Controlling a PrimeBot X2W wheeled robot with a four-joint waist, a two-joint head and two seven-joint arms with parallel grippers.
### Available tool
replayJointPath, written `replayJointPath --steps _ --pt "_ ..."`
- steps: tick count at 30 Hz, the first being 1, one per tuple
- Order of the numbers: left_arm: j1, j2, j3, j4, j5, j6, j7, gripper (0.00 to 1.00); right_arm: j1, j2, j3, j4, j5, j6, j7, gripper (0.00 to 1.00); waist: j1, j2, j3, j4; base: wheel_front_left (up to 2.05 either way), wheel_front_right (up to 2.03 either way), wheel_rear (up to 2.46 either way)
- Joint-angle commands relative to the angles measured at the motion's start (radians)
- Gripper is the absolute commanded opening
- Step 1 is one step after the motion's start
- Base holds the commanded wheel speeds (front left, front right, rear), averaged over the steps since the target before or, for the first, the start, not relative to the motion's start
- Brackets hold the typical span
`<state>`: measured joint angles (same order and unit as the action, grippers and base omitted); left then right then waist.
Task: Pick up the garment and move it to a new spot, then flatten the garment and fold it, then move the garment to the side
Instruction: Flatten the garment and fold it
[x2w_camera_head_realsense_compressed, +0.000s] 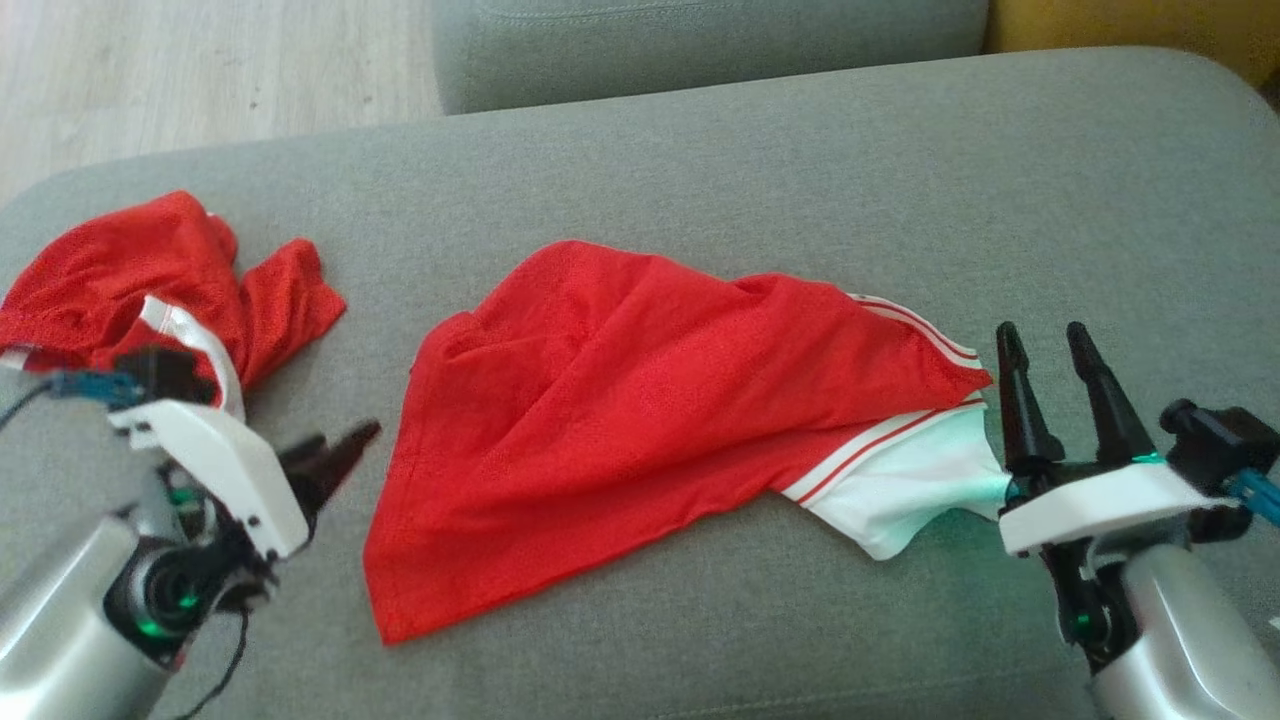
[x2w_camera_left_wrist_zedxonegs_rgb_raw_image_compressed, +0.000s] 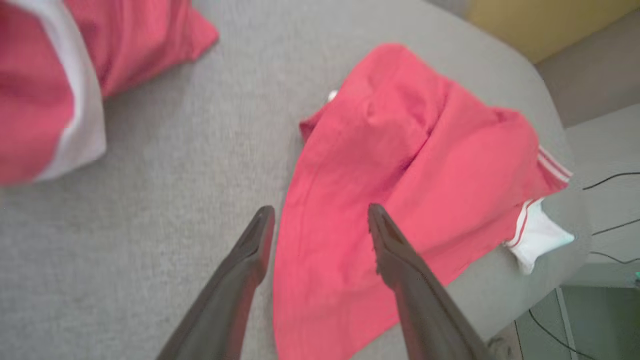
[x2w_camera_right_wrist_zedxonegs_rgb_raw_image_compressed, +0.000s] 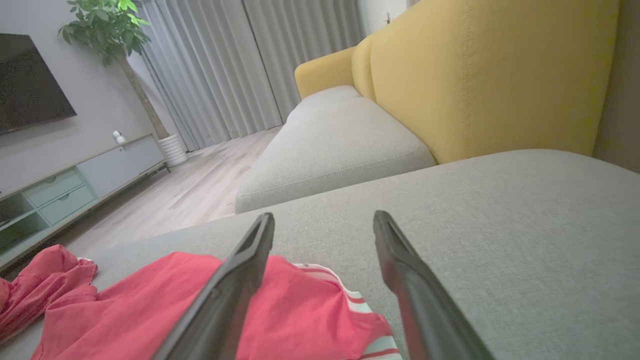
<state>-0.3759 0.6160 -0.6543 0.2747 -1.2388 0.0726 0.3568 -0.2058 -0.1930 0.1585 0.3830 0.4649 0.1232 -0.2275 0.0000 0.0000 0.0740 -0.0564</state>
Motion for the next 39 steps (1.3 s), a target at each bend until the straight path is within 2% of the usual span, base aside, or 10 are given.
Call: replayJointPath --steps 1,5,11,13,15,16,20,24,28,39 --pt "-0.036 0.051 0.067 -0.046 0.027 0.007 -0.048 1.0 0.004 -0.008 0.012 -0.04 -0.01 0.008 -0.007 1.0 0.0 0.0 -0.004 -0.004 0.0 0.0 0.0" --pt "0.0 0.055 0.113 -0.119 0.12 0.065 -0.245 1.0 0.018 -0.004 0.002 -0.06 -0.009 0.008 -0.016 1.0 0.0 0.0 -0.014 -0.013 0.0 0.0 0.0" --pt "0.109 0.015 0.166 -0.211 0.281 0.2 -0.567 1.0 0.055 -0.001 -0.008 -0.099 -0.015 0.008 -0.026 1.0 0.0 0.0 -0.032 -0.019 0.0 0.0 0.0" --pt "0.129 0.006 0.175 -0.222 0.316 0.226 -0.592 1.0 0.065 -0.001 -0.009 -0.104 -0.016 0.008 -0.027 1.0 0.0 0.0 -0.036 -0.019 0.0 0.0 0.0" --pt "0.178 -0.011 0.194 -0.255 0.488 0.321 -0.617 1.0 0.094 0.0 -0.011 -0.122 -0.022 0.008 -0.03 1.0 0.0 0.0 -0.041 -0.016 0.0 0.0 0.0" --pt "0.178 -0.011 0.194 -0.255 0.488 0.321 -0.617 1.0 0.094 0.0 -0.011 -0.122 -0.022 0.008 -0.03 1.0 0.0 0.0 -0.041 -0.016 0.0 0.0 0.0" --pt "0.263 -0.109 0.292 -0.352 0.711 0.393 -0.618 1.0 0.122 0.006 -0.006 -0.159 -0.035 0.008 -0.032 1.0 0.0 0.0 -0.039 -0.013 0.0 0.0 0.0" --pt "0.359 -0.2 0.358 -0.407 0.854 0.39 -0.618 1.0 0.145 0.011 -0.009 -0.191 -0.048 0.008 -0.034 1.0 0.0 0.0 -0.037 -0.013 0.0 0.0 0.0" --pt "0.415 -0.276 0.41 -0.42 0.917 0.341 -0.618 1.0 0.161 0.015 -0.019 -0.201 -0.058 0.008 -0.034 1.0 0.0 0.0 -0.04 -0.01 0.0 0.0 0.0" --pt "0.44 -0.374 0.521 -0.387 1.012 0.216 -0.618 1.0 0.158 0.001 -0.023 -0.179 -0.058 0.008 -0.034 1.0 0.0 0.0 -0.055 -0.01 0.0 0.0 0.0"
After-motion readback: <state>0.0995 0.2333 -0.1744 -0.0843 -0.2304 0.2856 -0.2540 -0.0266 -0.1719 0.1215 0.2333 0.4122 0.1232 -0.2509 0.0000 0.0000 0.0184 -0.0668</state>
